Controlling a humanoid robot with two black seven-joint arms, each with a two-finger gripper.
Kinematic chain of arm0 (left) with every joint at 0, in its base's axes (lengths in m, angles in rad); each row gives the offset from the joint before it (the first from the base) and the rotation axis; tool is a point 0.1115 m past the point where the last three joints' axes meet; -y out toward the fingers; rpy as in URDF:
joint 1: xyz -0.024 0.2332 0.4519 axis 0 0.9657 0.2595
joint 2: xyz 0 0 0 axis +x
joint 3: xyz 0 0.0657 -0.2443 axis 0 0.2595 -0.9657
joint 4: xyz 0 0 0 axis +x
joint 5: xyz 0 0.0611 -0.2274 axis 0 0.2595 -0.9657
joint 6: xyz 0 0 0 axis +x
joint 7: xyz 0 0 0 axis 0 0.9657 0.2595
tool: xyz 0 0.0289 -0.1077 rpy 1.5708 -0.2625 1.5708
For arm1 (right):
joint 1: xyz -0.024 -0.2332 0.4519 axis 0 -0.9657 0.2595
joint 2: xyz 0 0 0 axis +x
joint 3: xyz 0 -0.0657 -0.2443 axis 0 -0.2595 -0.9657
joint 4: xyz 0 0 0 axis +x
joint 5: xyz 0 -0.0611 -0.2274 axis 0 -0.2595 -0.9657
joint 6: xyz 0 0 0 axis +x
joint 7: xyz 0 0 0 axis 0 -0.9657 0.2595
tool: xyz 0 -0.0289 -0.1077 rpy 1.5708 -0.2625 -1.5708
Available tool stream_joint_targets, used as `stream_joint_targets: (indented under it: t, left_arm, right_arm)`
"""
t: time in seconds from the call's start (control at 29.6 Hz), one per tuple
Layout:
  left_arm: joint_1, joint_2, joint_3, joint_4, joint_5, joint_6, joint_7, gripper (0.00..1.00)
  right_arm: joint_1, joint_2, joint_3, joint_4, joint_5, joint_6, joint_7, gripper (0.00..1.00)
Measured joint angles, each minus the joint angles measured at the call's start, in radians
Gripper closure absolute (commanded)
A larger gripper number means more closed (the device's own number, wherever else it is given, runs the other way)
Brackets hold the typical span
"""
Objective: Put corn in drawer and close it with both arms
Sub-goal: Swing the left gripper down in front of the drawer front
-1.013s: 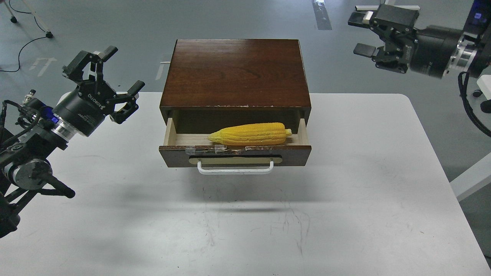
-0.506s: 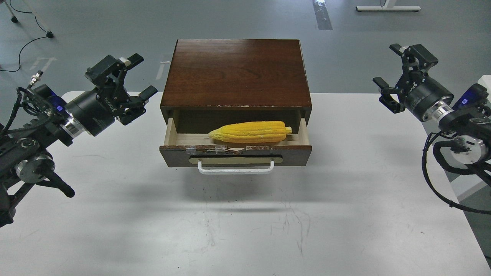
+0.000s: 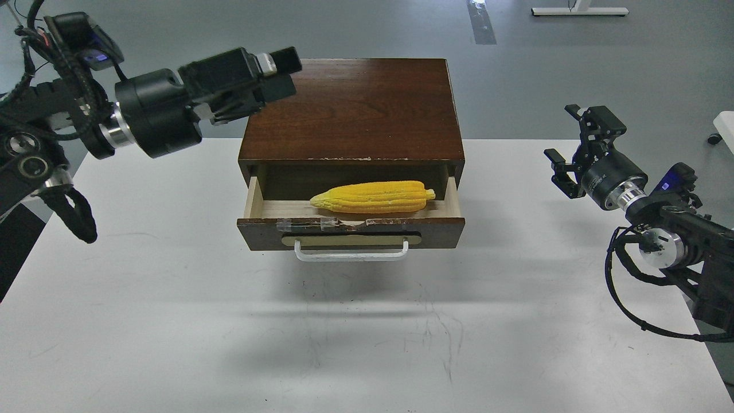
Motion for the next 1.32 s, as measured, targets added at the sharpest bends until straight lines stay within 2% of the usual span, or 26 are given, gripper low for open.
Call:
stream_joint_targets:
  t: [0.07, 0.1, 0.17, 0.24, 0.34, 0.37, 0.64, 0.78, 0.81, 0.91, 1.01, 1.11, 1.32]
  left_arm:
    - [0.010, -0.032, 0.042, -0.023, 0.093, 0.000, 0.000, 0.23]
    - [0.013, -0.046, 0.064, -0.028, 0.127, 0.000, 0.000, 0.36]
    - [0.022, -0.070, 0.110, -0.029, 0.169, 0.000, 0.000, 0.51]
    - [0.047, -0.090, 0.157, -0.029, 0.187, 0.000, 0.000, 0.76]
    - [0.114, -0.108, 0.193, -0.023, 0.187, 0.000, 0.000, 0.89]
    - [0.145, -0.113, 0.199, -0.018, 0.184, 0.000, 0.000, 1.00]
    - [0.342, -0.126, 0.189, 0.010, 0.170, 0.004, 0.000, 1.00]
    - [0.390, -0.130, 0.184, 0.046, 0.098, 0.059, 0.002, 1.00]
    - [0.397, -0.130, 0.182, 0.055, 0.066, 0.074, 0.013, 1.00]
    - [0.412, -0.131, 0.171, 0.082, -0.060, 0.132, 0.099, 1.00]
    - [0.416, -0.131, 0.167, 0.099, -0.139, 0.188, 0.158, 1.00]
    - [0.417, -0.131, 0.166, 0.115, -0.161, 0.215, 0.180, 1.00]
    - [0.428, -0.129, 0.166, 0.127, -0.166, 0.220, 0.185, 1.00]
  right_arm:
    - [-0.002, 0.000, -0.002, 0.000, -0.001, -0.002, 0.000, 0.04]
    - [-0.004, -0.001, -0.003, 0.000, -0.001, -0.004, 0.000, 0.04]
    - [-0.011, -0.001, -0.004, 0.000, -0.002, -0.009, 0.000, 0.04]
    - [-0.015, -0.002, -0.004, 0.000, -0.003, -0.012, 0.000, 0.04]
    - [-0.025, -0.002, -0.005, 0.000, -0.004, -0.013, 0.000, 0.04]
    - [-0.027, -0.002, -0.005, 0.001, -0.004, -0.014, 0.000, 0.04]
    - [-0.042, -0.002, -0.005, 0.000, -0.007, -0.014, 0.000, 0.04]
    - [-0.043, -0.002, -0.005, 0.000, -0.009, -0.014, 0.000, 0.04]
    - [-0.043, -0.002, -0.005, 0.000, -0.009, -0.014, 0.000, 0.04]
    - [-0.043, -0.001, -0.005, 0.000, -0.009, -0.014, 0.000, 0.04]
    - [-0.045, 0.000, -0.005, 0.000, -0.009, -0.014, 0.000, 0.04]
    - [-0.046, 0.000, -0.005, 0.000, -0.009, -0.014, 0.000, 0.04]
    - [-0.048, 0.000, -0.005, 0.000, -0.010, -0.014, 0.000, 0.04]
